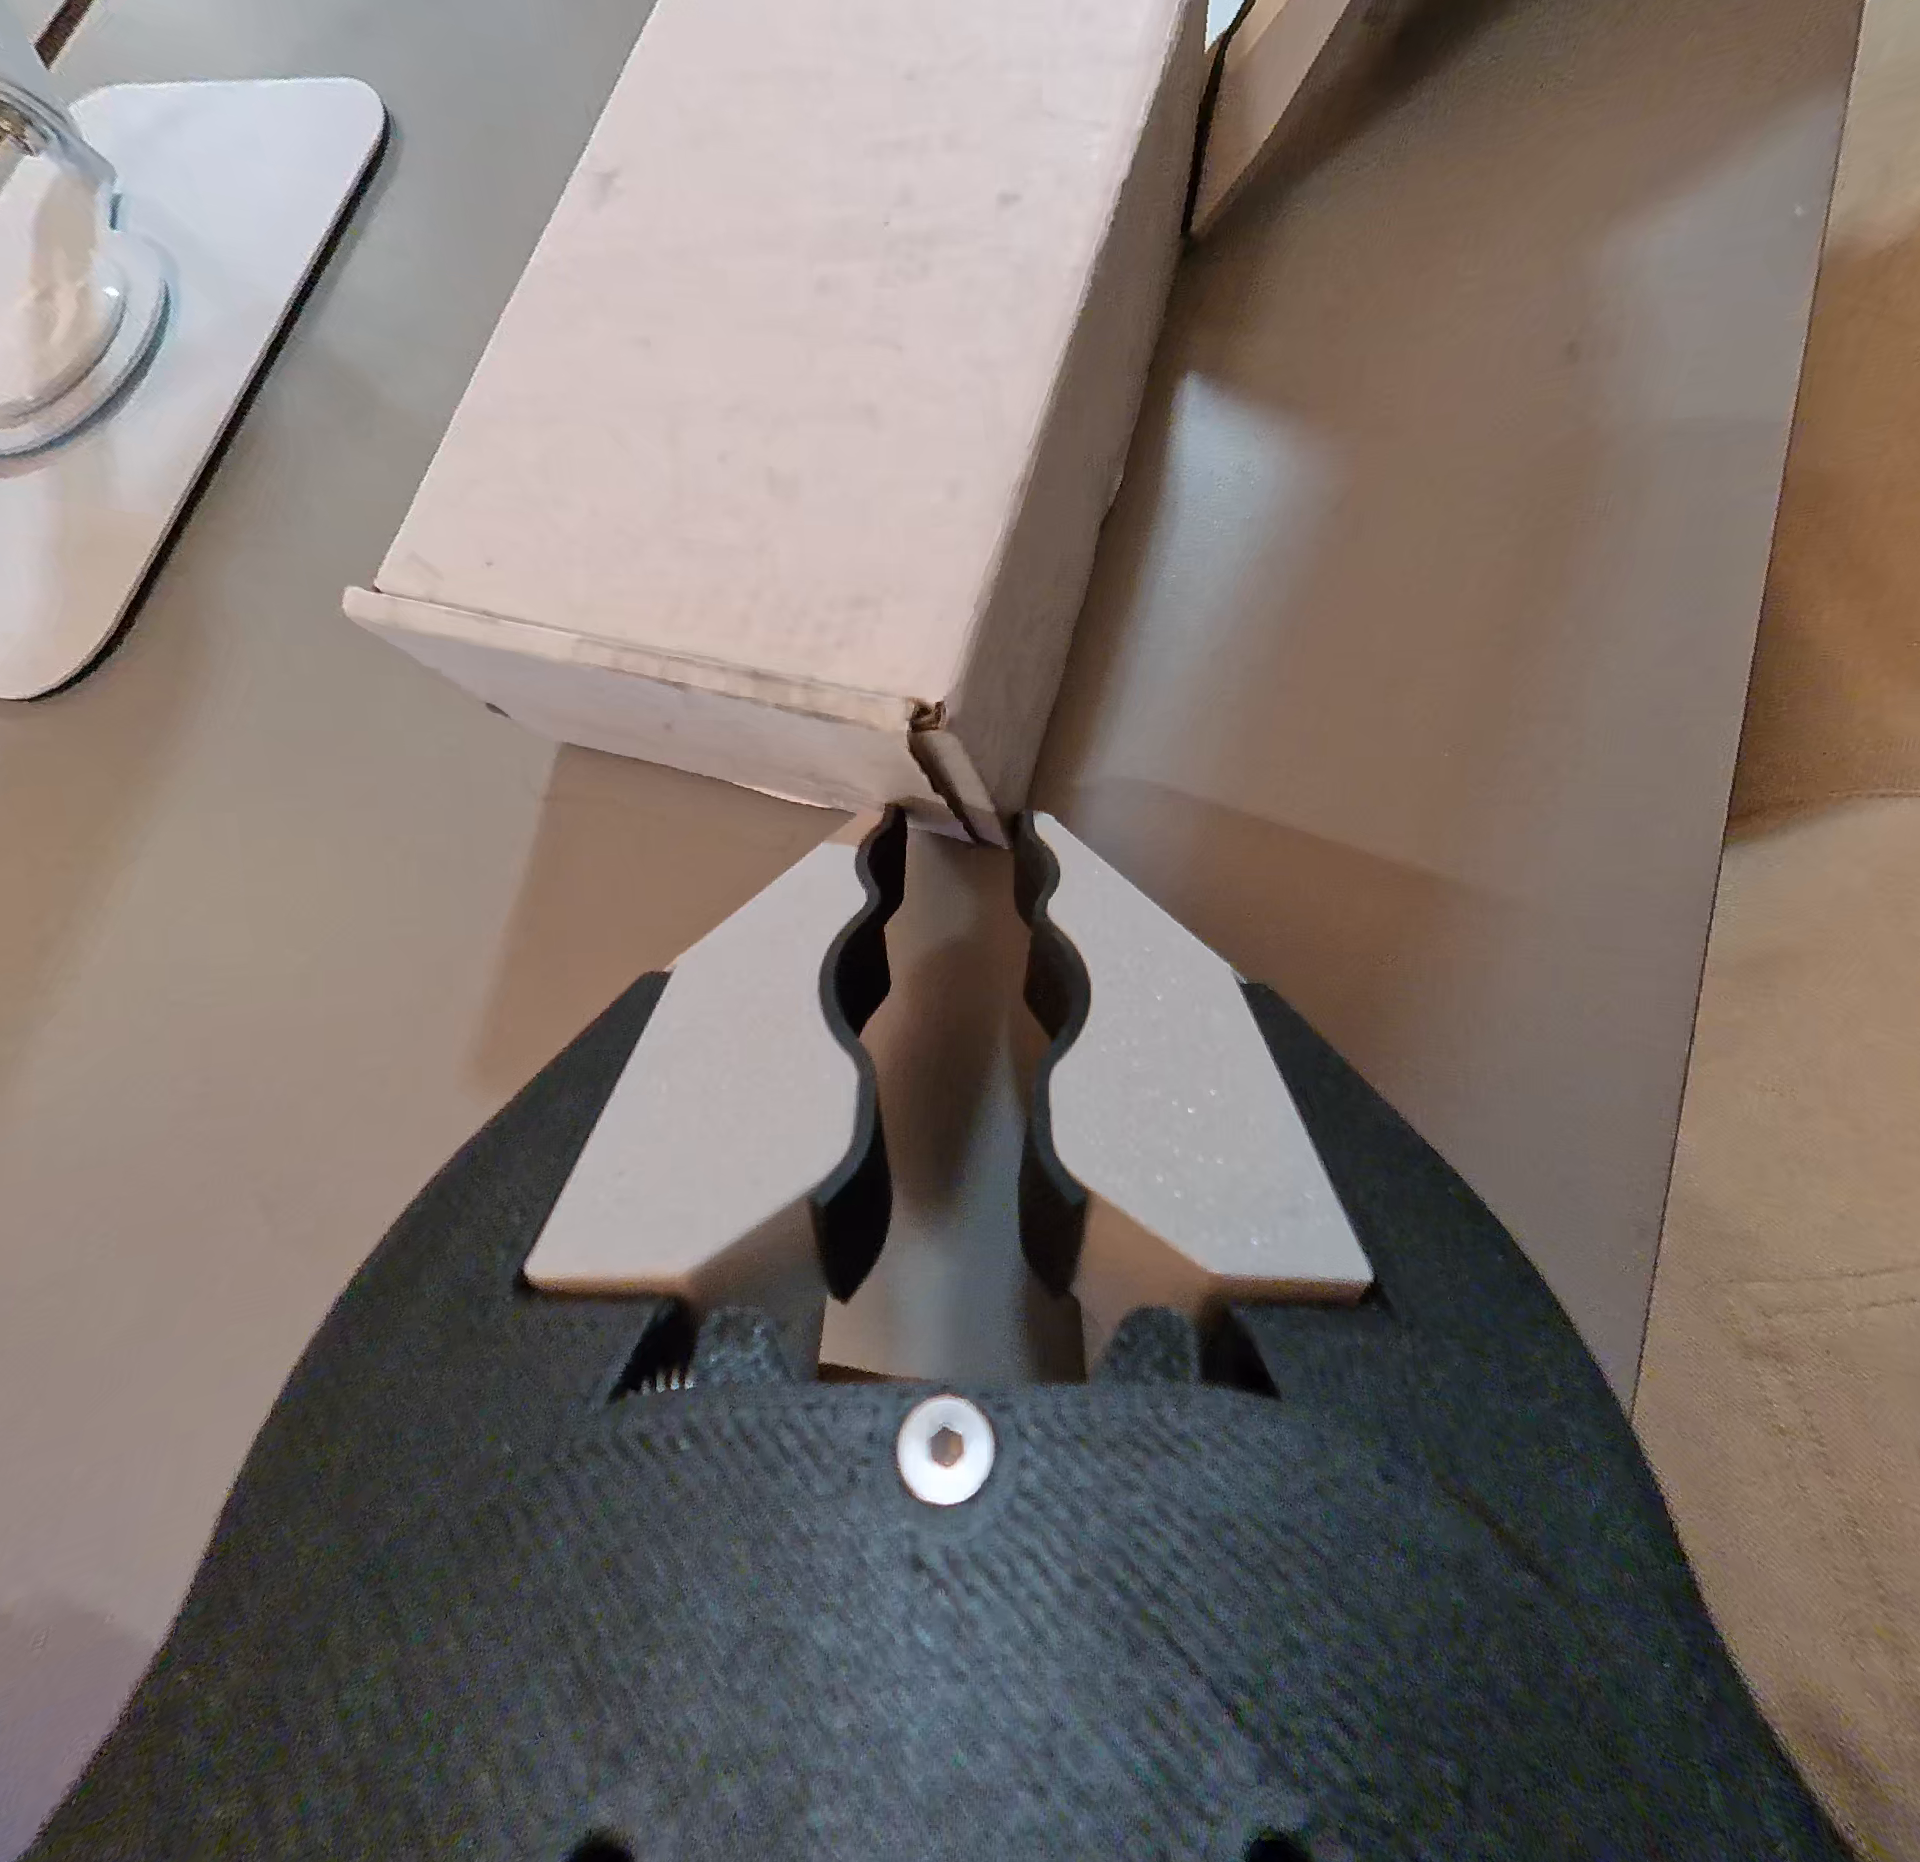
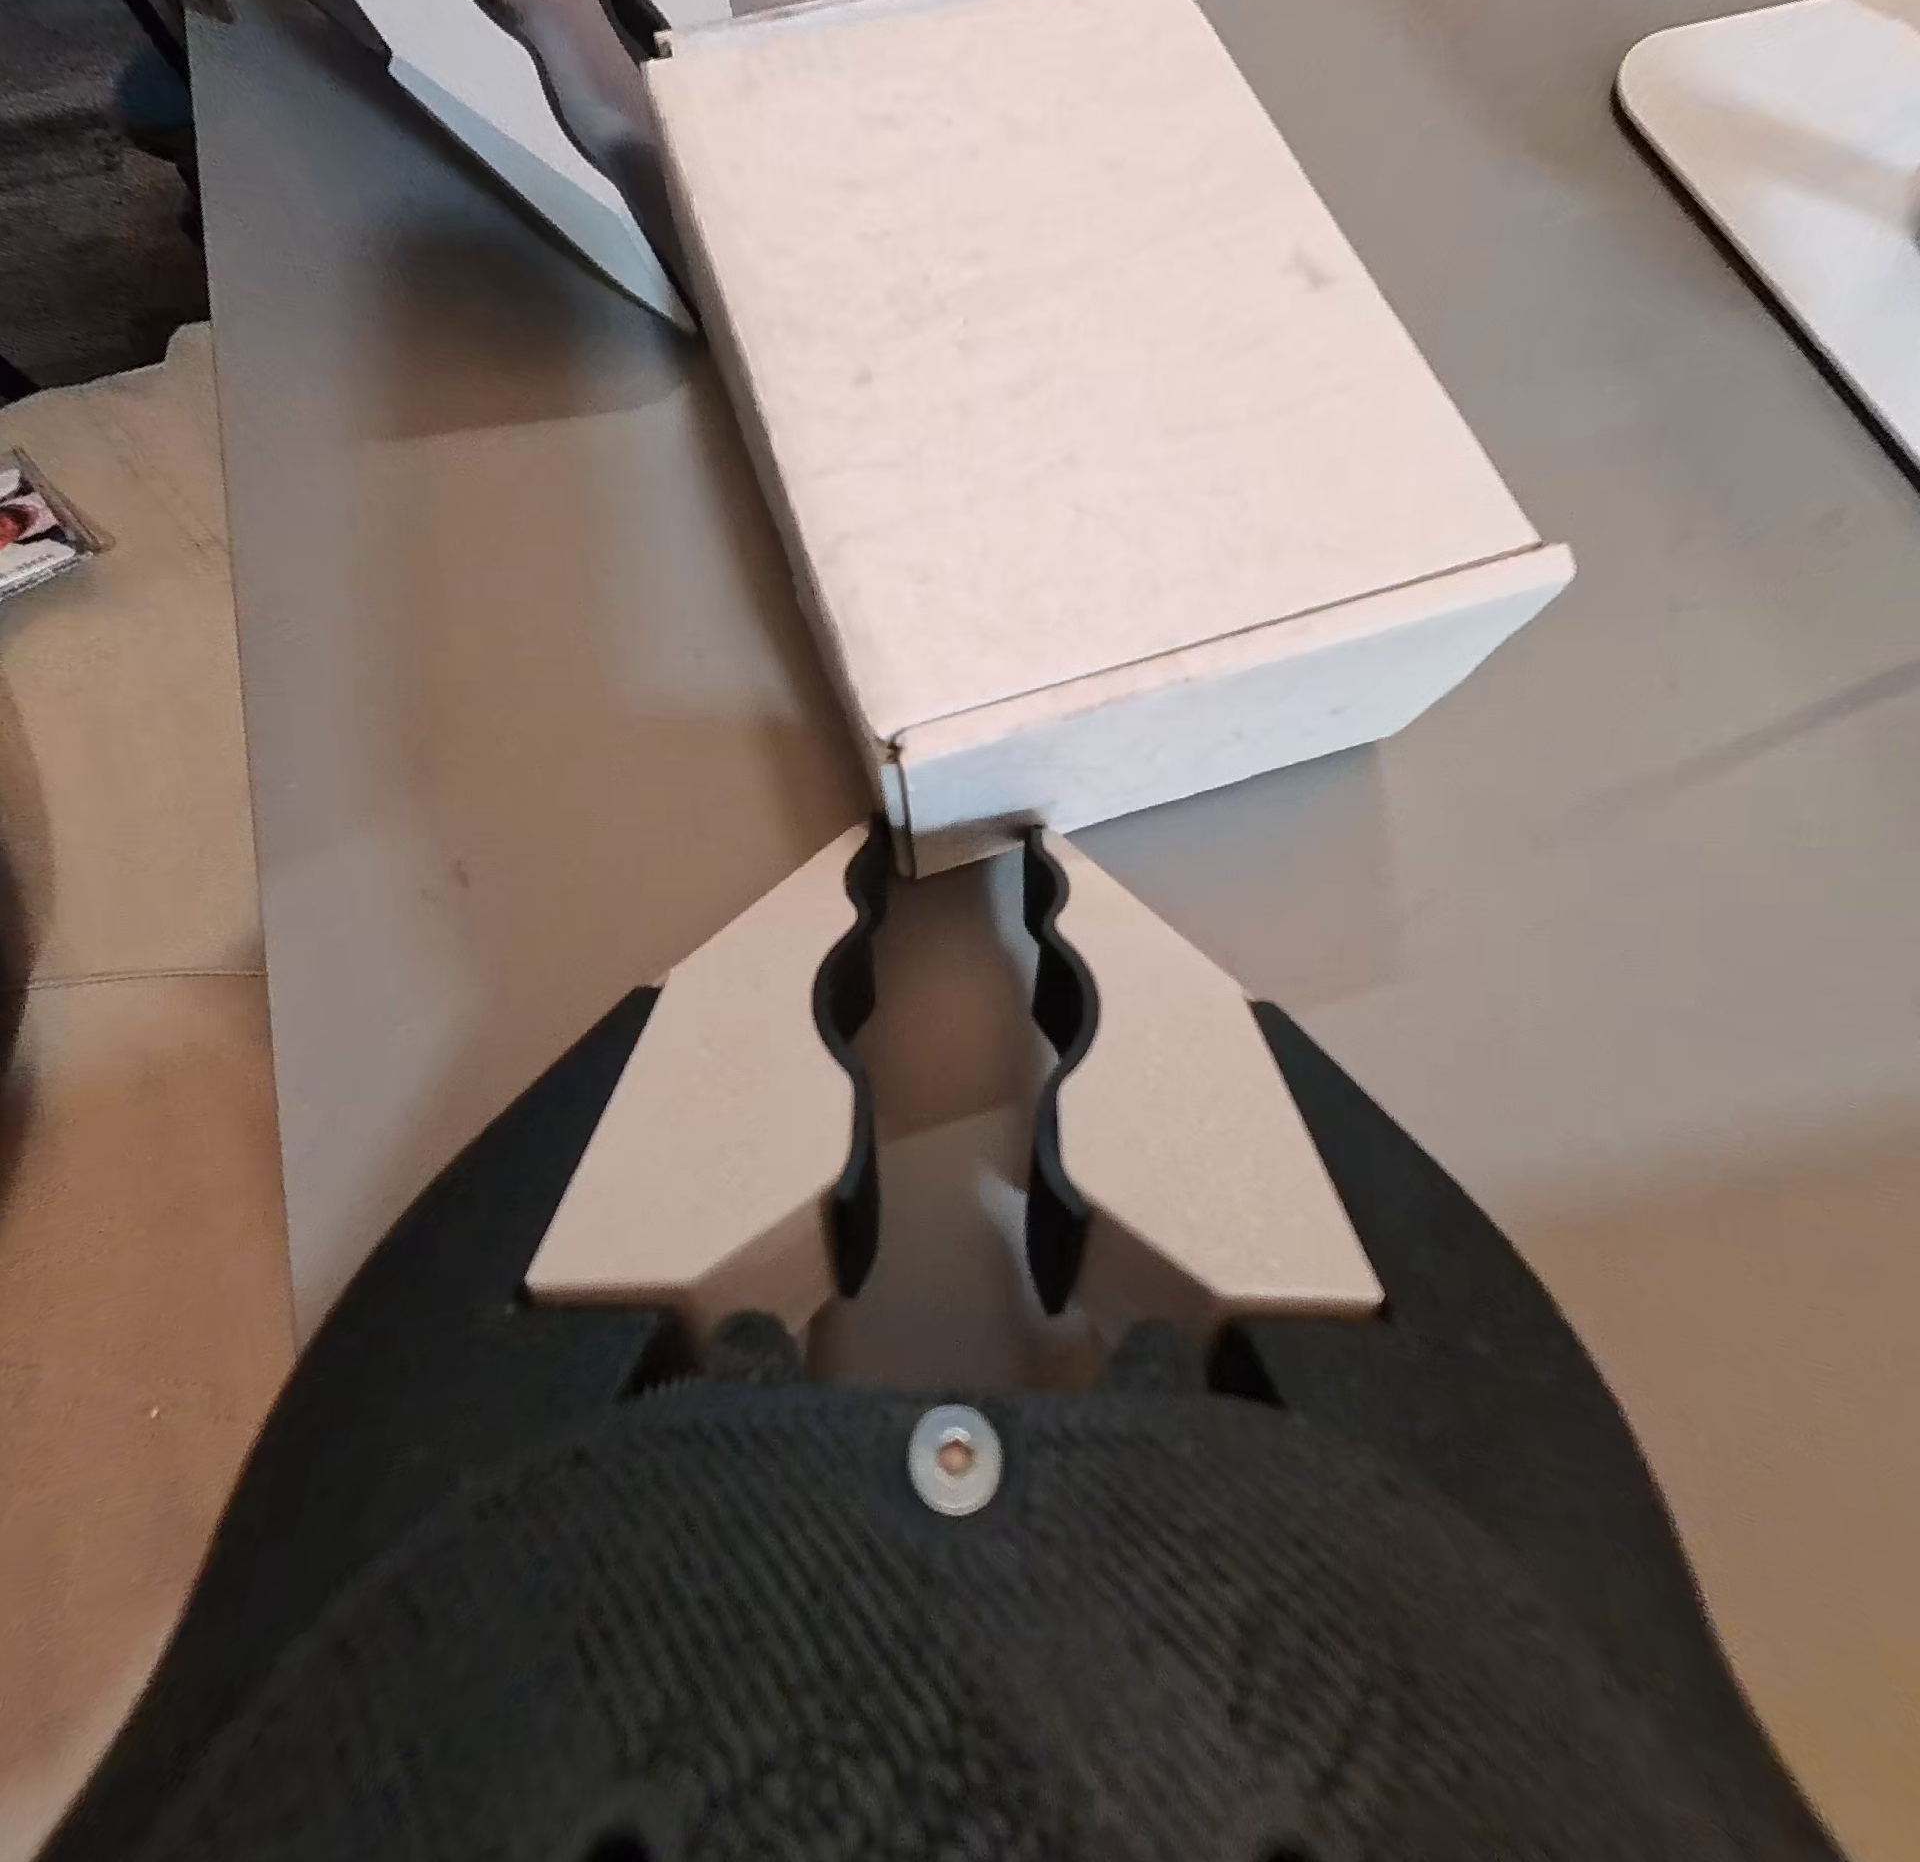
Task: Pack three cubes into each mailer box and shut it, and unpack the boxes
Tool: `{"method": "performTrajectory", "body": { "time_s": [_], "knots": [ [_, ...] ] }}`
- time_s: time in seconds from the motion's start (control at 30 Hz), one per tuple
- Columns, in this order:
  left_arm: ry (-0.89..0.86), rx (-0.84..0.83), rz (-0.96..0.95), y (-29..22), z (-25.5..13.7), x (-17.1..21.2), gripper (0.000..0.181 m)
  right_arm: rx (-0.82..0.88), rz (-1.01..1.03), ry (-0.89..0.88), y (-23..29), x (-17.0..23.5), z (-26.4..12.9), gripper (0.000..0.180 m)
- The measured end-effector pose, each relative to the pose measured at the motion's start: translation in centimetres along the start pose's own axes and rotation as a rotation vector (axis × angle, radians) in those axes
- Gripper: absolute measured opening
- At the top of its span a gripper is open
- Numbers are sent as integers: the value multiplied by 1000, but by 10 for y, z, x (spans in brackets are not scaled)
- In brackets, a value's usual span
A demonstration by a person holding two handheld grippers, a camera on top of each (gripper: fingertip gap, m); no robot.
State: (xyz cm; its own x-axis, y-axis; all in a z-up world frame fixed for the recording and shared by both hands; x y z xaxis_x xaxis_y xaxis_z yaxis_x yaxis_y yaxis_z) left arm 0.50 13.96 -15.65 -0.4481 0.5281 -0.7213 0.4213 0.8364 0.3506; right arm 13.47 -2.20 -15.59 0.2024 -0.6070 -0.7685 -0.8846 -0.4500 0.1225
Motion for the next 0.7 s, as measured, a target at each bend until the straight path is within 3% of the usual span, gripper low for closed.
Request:
{"method": "performTrajectory", "body": {
  "time_s": [0.13, 0.27, 0.33, 0.4, 0.43, 0.6, 0.7],
  "knots": [
    [-16, 38, 29, -7, -4, 0, 21, 6, -6, 1, 0, 1, -1, 27],
    [-60, 280, 70, -41, -26, -2, 14, -138, -13, 28, 25, 10, -4, 26],
    [-37, 295, 54, -52, -34, -1, 11, -142, -20, 39, 34, 14, -7, 25],
    [6, 174, 63, -48, -35, 5, 61, -120, -28, 57, 38, 16, -9, 34],
    [23, 116, 65, -43, -34, 7, 72, -114, -25, 62, 38, 16, -10, 41],
    [-50, -14, -42, -25, -28, 0, 115, -135, -7, 27, 38, 12, -4, 48],
    [-46, 10, -65, -19, -16, -7, 133, -131, -19, 30, 39, 11, -2, 46]
  ]
}}
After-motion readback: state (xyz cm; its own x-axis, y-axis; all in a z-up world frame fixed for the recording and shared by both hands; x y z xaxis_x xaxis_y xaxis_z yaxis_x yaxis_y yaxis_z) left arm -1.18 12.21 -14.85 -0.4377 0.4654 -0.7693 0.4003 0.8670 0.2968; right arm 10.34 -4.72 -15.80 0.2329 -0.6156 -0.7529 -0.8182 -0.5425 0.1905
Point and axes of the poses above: each gripper's, where its closed fingertips meet, z out along the fingers, x out of its underside, y = z × x across the jaws, the point moved 5 cm from there along -z, back along the fingers, and after that the axes turned 13 degrees about -x, right-handed, at the moved point
